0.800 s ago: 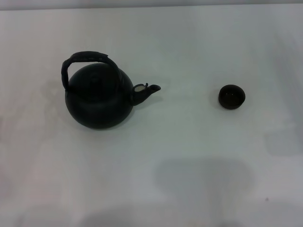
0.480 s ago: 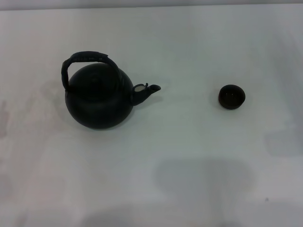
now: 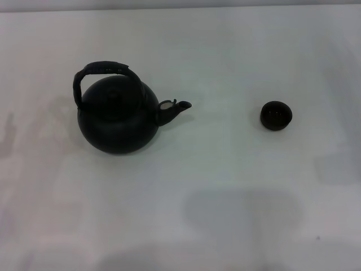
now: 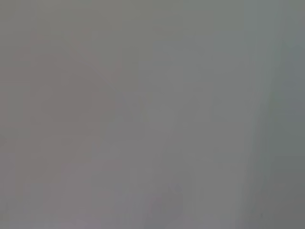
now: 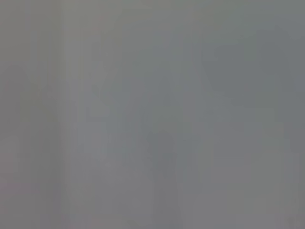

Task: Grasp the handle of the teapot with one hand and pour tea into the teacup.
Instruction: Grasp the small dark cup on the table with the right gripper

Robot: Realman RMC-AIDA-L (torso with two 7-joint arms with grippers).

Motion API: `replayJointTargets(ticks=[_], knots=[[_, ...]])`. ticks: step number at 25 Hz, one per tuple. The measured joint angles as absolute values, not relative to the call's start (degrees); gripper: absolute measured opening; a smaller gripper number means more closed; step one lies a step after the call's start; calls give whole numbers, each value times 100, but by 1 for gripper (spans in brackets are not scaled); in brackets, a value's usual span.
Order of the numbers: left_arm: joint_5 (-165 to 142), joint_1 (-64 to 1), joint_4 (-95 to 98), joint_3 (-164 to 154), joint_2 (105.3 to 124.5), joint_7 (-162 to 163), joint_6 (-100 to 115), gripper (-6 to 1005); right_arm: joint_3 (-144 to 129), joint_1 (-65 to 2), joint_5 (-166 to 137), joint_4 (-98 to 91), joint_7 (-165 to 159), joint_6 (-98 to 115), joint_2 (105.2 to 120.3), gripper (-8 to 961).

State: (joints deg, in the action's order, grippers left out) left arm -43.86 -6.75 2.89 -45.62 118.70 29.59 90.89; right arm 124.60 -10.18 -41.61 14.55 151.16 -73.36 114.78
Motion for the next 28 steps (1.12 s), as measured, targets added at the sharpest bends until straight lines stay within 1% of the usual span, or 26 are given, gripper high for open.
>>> replayJointTargets(ticks=[4,7,8,10,14,16,17,20,22,25,28], knots=[[-4353,-679,319,-4540,11865,2968,9068,579,12340,-1028,-4311,1481,14920,-7343,11467,857],[-4329,-629,319,-4537,11879,2962,9067,578,12255,-1006,-4780,1567,14615,-7393,11348,857],[-4326,-615,316,-4537,11884,2950,9066,578,12242,-995,-5046,1612,14493,-7446,11291,858],[-4320,-600,297,-4541,11888,2940,9064,578,12235,-995,-5528,1682,14183,-7638,11125,858],[-4317,-554,285,-4549,11898,2930,9064,578,12212,-1044,-6349,1852,13534,-8252,10746,858],[-4315,-547,281,-4551,11902,2931,9064,578,12211,-1050,-6809,2138,13150,-8474,10629,858],[-4315,-546,279,-4553,11904,2933,9064,578,12210,-1052,-7013,2318,12943,-8522,10605,858],[-4350,-547,272,-4560,11909,2954,9063,578,12219,-1054,-7847,3108,12064,-8556,10607,858],[-4369,-566,258,-4560,11909,2960,9062,578,12234,-1086,-8516,3704,11462,-8559,10667,858],[-4375,-619,215,-4563,11909,2953,9055,578,12241,-1173,-9399,4512,10816,-8551,10860,858],[-4382,-665,193,-4570,11910,2935,9053,578,12246,-1247,-10048,5121,10513,-8484,11111,859]])
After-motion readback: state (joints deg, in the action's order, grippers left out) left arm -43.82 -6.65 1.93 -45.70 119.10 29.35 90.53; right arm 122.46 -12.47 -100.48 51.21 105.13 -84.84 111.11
